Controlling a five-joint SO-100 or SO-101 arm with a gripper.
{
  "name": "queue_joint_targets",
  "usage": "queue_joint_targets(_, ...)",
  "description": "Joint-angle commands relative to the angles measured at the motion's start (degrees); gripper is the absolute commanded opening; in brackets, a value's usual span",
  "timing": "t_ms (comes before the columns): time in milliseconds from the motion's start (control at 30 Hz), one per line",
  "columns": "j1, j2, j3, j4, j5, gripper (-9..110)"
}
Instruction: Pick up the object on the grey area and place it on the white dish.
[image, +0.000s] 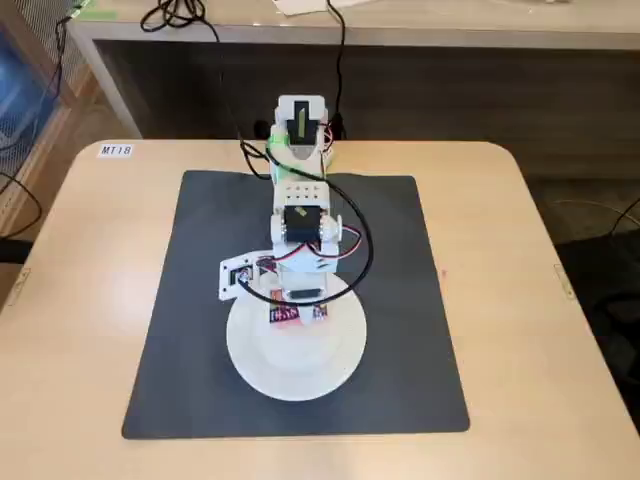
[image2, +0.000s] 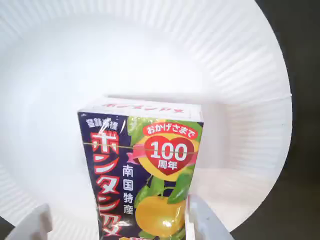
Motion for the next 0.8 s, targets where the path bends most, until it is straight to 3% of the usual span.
queue_joint_targets(0,-0.8,5.5,-0.3,0.3,0.0,39)
queue_joint_targets(300,-1.1,12.0,0.2,0.3,1.2,36)
queue_joint_targets(467,0.3,23.0,3.7,0.3,6.5,0)
queue_joint_targets(667,2.5,50.5,13.7,-0.1,8.4,0)
queue_joint_targets(767,4.0,66.6,28.6,-5.3,8.0,0)
